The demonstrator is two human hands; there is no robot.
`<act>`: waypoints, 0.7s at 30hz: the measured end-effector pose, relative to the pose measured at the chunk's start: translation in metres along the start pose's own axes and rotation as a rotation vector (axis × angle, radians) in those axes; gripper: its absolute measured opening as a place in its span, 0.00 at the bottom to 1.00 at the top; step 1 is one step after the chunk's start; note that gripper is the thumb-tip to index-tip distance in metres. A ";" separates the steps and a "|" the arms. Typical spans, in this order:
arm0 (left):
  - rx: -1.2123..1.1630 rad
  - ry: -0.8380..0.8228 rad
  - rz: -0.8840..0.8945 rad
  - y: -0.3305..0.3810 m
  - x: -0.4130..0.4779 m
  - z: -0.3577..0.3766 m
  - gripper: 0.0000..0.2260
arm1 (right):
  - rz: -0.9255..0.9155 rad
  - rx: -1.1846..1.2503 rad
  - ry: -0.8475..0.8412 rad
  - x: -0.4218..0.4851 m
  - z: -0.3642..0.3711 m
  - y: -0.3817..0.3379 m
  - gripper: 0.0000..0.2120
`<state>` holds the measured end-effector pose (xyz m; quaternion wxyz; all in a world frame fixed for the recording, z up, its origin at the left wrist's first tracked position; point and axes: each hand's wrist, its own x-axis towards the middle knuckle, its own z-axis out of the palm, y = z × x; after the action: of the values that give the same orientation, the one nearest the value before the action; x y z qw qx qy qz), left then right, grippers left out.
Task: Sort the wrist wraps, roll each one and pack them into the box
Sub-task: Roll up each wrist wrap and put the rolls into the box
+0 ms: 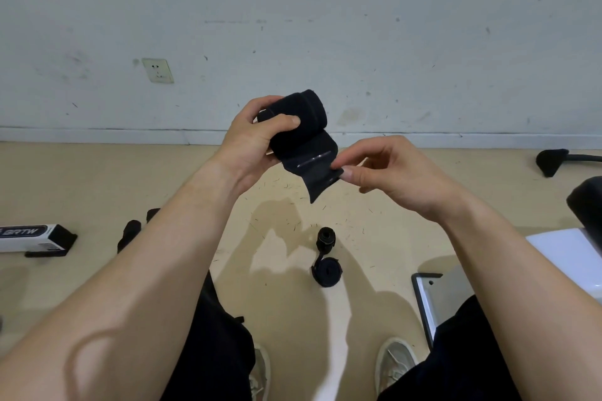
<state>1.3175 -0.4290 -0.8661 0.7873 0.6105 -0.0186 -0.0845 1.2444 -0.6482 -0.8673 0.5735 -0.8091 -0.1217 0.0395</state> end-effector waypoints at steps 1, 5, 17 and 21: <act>0.005 -0.001 -0.004 0.000 0.000 0.000 0.17 | -0.012 -0.030 0.022 0.000 0.000 0.000 0.03; 0.028 -0.017 -0.016 -0.002 0.002 0.000 0.18 | -0.085 -0.088 0.096 0.000 0.003 0.000 0.11; 0.235 -0.221 -0.051 -0.022 -0.003 0.026 0.20 | -0.190 0.114 0.324 0.005 0.003 -0.009 0.11; 0.181 -0.306 -0.093 -0.024 -0.007 0.037 0.19 | -0.148 0.171 0.424 0.007 0.000 -0.009 0.10</act>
<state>1.3034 -0.4697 -0.8793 0.7124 0.6591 -0.1174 -0.2104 1.2502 -0.6440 -0.8583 0.6540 -0.7368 -0.0536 -0.1632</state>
